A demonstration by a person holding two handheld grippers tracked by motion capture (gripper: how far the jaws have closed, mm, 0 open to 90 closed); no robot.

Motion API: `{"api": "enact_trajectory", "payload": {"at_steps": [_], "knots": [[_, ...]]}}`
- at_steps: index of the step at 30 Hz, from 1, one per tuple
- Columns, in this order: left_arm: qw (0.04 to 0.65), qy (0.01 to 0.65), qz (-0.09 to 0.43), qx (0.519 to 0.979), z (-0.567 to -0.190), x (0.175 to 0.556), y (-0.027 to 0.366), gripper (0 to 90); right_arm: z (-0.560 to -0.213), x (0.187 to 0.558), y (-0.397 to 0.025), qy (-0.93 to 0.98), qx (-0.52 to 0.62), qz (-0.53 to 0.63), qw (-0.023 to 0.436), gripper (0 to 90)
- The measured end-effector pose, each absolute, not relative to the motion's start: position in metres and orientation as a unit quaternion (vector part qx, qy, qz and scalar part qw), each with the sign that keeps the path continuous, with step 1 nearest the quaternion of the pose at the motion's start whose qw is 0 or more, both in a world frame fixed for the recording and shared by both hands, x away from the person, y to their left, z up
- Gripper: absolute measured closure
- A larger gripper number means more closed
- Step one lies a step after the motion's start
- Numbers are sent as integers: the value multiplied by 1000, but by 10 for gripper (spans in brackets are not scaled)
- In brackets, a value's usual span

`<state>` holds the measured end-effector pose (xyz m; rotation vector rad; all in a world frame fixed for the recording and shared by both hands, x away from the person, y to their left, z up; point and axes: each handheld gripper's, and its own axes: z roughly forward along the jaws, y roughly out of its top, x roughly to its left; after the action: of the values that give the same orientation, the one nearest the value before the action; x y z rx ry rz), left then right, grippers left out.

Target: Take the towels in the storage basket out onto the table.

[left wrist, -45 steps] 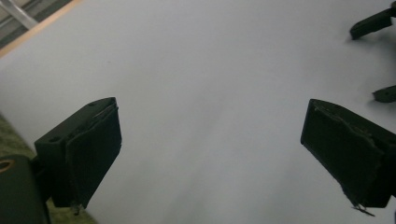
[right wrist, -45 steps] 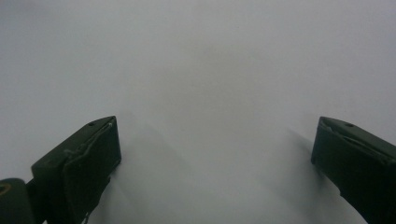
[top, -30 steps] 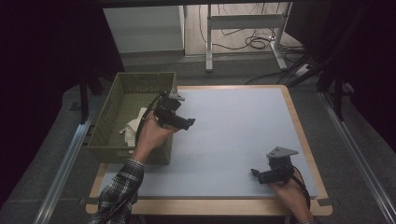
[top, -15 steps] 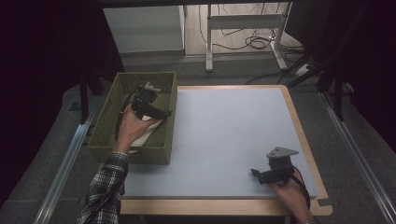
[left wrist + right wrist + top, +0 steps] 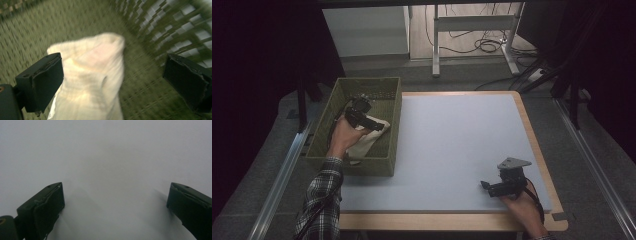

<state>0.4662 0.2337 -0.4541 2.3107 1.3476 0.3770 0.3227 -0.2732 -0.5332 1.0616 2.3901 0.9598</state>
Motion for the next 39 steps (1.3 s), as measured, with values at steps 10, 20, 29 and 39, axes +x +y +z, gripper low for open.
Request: {"api": "enact_trajectory", "payload": {"at_steps": [10,20,29,39], "knots": [[151,534,84,828,-485,486,255,59,-533,323,-273,844,375,339,177,14],[91,543,23,835,-505,492,255,260,-533,323,-273,844,375,339,177,14],[117,559,3,821,-502,488,261,675,-533,323,-273,844,375,339,177,14],[164,558,39,812,-487,479,266,733,-533,323,-273,844,375,339,177,14]]}}
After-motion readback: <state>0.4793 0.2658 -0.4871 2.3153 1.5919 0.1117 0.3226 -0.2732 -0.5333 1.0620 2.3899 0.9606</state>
